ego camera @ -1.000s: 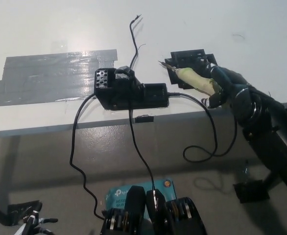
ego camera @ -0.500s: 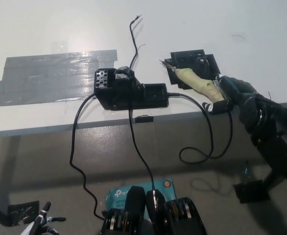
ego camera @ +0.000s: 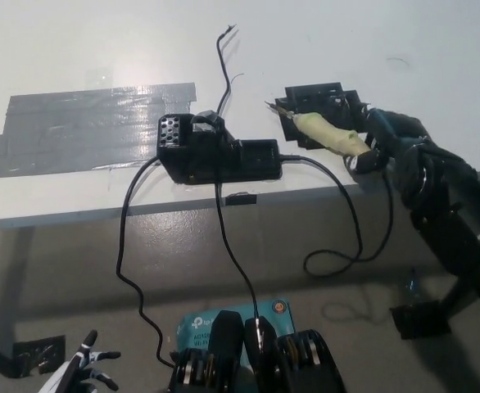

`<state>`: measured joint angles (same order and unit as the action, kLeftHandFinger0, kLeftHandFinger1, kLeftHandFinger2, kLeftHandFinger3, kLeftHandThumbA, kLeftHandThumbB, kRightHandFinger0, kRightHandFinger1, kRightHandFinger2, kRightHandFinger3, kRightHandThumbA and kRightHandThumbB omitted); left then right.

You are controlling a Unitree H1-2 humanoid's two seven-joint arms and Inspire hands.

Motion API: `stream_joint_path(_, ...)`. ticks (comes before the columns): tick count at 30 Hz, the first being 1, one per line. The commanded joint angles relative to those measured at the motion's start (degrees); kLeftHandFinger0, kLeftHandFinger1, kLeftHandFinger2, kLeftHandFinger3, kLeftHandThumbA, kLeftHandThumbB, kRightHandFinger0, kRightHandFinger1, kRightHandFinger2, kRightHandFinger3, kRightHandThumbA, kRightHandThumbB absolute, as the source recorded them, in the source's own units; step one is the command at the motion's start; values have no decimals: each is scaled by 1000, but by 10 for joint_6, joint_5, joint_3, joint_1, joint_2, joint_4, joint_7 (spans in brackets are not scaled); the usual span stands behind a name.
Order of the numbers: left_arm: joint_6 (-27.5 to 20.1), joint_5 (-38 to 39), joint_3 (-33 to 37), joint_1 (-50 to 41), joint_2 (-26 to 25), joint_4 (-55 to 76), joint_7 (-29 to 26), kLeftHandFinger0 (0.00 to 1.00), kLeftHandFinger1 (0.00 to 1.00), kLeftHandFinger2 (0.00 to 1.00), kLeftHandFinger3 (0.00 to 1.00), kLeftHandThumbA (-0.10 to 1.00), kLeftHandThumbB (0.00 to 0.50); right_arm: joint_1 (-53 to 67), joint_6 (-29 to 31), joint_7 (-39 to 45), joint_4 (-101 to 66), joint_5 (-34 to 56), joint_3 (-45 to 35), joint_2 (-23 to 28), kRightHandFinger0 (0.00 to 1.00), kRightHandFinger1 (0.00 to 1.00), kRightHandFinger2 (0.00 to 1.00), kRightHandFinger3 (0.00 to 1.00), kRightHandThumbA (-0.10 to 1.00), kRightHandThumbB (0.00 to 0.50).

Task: The robot uses its right hand to grab and lift the soldering gun kept on the middle of the table and puts it in its base

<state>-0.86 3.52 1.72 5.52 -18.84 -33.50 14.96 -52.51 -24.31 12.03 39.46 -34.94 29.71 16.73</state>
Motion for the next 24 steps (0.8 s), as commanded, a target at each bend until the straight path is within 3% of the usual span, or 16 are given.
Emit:
stream_joint_path(1, -5, -3, 3, 4, 0, 19, 10, 0, 53, 353, 713, 1000, 500, -8, -1, -1, 4, -17, 4, 2, 65, 134, 285, 1000, 475, 195)
stream_joint_path(3, 0, -3, 4, 4, -1, 22, 10, 0, 69, 363, 718, 1000, 500, -2, -12, 15, -10, -21, 10, 8, 56, 115, 258, 1000, 462, 168)
stream_joint_path(6, 1, -3, 8, 4, 0, 22, 12, 0, 60, 345, 709, 1000, 500, -2, -12, 42, 14, -32, 32, 17, 7, 86, 342, 1000, 434, 119)
stream_joint_path(7, -1, -5, 10, 5, -1, 21, 13, 0, 66, 354, 720, 1000, 500, 0, -13, 47, 11, -30, 33, 18, 0, 11, 275, 1000, 402, 119)
stream_joint_path(8, -1, -8, 13, 5, -2, 21, 12, 0, 74, 366, 730, 1000, 500, 2, -10, 48, 17, -32, 38, 18, 132, 199, 462, 1000, 392, 123)
stream_joint_path(11, -9, -11, 19, 7, -3, 19, 15, 0, 69, 366, 718, 1000, 500, 7, -8, 66, 21, -35, 49, 20, 367, 539, 787, 1000, 446, 132)
stream_joint_path(12, -9, -11, 20, 7, -2, 19, 15, 0, 69, 366, 717, 1000, 500, 8, -9, 67, 19, -35, 50, 21, 372, 549, 794, 1000, 452, 132)
stream_joint_path(13, -5, -11, 20, 8, -2, 21, 15, 0, 68, 363, 715, 1000, 500, 10, -12, 71, 17, -33, 50, 21, 513, 681, 909, 1000, 524, 157)
stream_joint_path(14, -2, -10, 21, 8, -1, 22, 15, 0, 67, 361, 716, 1000, 500, 12, -10, 69, 17, -31, 49, 20, 531, 690, 916, 1000, 543, 156)
stream_joint_path(15, -6, -12, 23, 8, -2, 20, 15, 0, 65, 361, 722, 1000, 500, 13, -10, 67, 24, -32, 50, 17, 666, 819, 984, 1000, 576, 158)
stream_joint_path(17, -9, -14, 25, 11, -3, 15, 17, 0, 70, 353, 728, 1000, 500, 12, -8, 66, 28, -31, 49, 14, 762, 892, 1000, 1000, 588, 154)
stream_joint_path(20, -8, -13, 28, 10, -3, 18, 19, 0, 65, 343, 713, 1000, 500, 15, -10, 61, 24, -39, 53, 11, 625, 781, 980, 1000, 577, 129)
stream_joint_path(21, -4, -15, 30, 11, -2, 21, 18, 0, 65, 338, 706, 1000, 500, 14, -21, 62, 26, -43, 54, 9, 125, 261, 570, 1000, 498, 105)
stream_joint_path(22, -3, -16, 30, 11, -2, 22, 17, 0, 65, 336, 705, 1000, 500, 14, -26, 63, 28, -45, 54, 7, 5, 15, 363, 1000, 462, 84)
stream_joint_path(23, -5, -15, 30, 11, -3, 19, 19, 0, 75, 343, 726, 1000, 500, 11, -26, 71, 38, -60, 49, 2, 0, 1, 231, 1000, 214, 36)
stream_joint_path(24, -7, -16, 32, 13, -4, 16, 21, 0, 76, 344, 725, 1000, 500, 9, -26, 86, 51, -86, 39, -6, 0, 0, 163, 1000, -60, 59)
